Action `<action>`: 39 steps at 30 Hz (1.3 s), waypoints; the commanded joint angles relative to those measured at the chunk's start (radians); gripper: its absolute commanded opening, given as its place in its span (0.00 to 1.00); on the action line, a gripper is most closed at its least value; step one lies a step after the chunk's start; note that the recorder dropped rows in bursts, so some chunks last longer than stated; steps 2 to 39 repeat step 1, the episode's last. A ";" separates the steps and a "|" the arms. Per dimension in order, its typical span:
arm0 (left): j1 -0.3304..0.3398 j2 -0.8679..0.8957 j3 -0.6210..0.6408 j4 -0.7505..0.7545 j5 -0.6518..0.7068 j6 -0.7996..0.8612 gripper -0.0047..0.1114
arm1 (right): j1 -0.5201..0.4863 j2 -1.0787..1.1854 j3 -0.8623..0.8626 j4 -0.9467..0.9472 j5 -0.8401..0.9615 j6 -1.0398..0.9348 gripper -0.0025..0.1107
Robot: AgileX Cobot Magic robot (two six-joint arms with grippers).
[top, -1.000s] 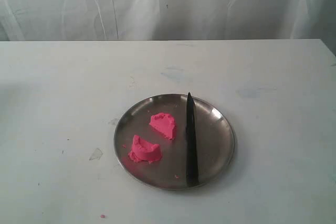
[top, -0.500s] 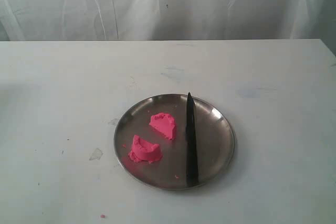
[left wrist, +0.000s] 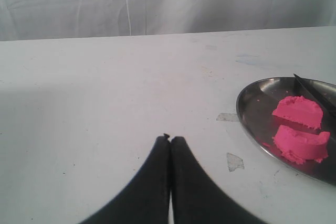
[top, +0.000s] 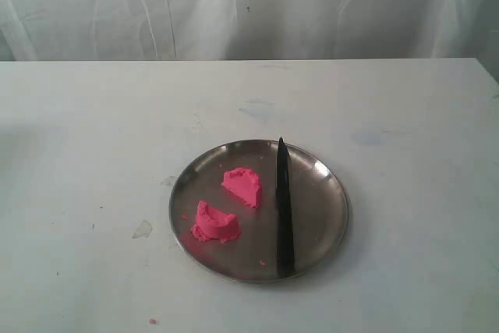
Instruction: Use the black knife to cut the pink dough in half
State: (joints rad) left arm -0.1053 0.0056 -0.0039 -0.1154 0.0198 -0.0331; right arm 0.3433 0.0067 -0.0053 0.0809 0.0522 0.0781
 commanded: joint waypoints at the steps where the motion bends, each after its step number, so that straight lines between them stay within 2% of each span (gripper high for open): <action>1: 0.002 -0.006 0.004 -0.003 0.001 -0.008 0.04 | -0.006 -0.007 0.005 -0.005 -0.001 0.005 0.02; 39: 0.002 -0.006 0.004 -0.003 0.001 -0.008 0.04 | -0.006 -0.007 0.005 -0.005 -0.001 0.005 0.02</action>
